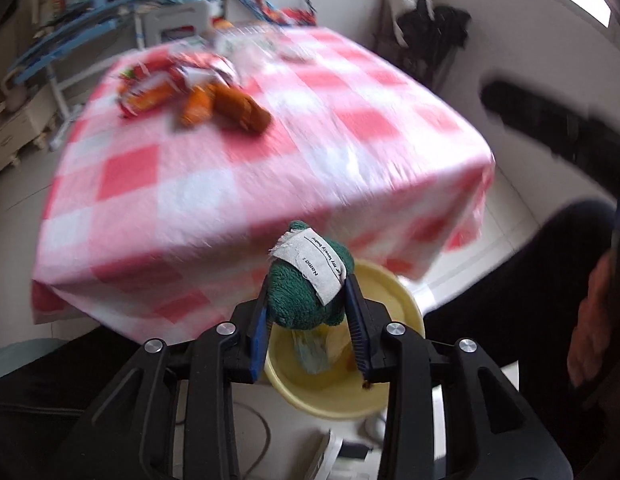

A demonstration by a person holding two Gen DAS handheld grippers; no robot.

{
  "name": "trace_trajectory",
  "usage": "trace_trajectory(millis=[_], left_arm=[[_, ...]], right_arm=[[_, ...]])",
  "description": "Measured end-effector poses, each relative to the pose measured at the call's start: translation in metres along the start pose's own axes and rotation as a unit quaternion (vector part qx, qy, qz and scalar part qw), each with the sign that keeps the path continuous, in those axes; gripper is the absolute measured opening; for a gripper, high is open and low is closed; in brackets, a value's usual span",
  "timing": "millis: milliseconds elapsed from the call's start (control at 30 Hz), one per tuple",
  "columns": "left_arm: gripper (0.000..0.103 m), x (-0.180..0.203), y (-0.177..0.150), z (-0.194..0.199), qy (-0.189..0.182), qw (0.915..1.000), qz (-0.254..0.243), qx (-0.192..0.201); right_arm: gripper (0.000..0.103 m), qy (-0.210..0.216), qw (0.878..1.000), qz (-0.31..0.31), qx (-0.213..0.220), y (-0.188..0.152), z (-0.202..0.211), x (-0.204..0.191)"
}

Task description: Collect trash

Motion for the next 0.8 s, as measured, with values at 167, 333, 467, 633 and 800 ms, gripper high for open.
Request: trace_trajectory(millis=[167,333,467,633,800], left_arm=[[0.065,0.013,-0.007,-0.005,0.047,0.9975,-0.053,-0.008],[0.086,-0.007,0.014,0.022,0.095,0.9926,-0.011,0.074],[0.088,-0.040,0.025,0.035,0.146,0.9819,0.046,0.111],[0.090,-0.074,0.029,0.043,0.151,0.9732,0.124,0.121],[0.091,-0.086,0.027,0.040,0.150,0.9687,0.155,0.122]], right_arm=[[0.082,-0.016,1.000,-0.018,0.002,0.000,-0.006,0.009],[0.087,-0.029,0.999,-0.024,-0.001,-0.003,-0.008,0.016],[0.088,-0.035,0.999,-0.013,-0.007,-0.006,-0.011,0.013],[0.090,-0.041,0.999,0.004,-0.016,-0.010,-0.015,0.005],[0.090,-0.046,0.999,0.017,-0.021,-0.013,-0.018,0.002]])
Point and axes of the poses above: each gripper's, at about its wrist camera, not at the fingertips, and z roughly against the way its jaws point, x to its right, y to its top, the point moved 5 cm from there along -z, roughly the way its jaws point, and after that the axes turned 5 degrees about z, right-handed, at the moved point
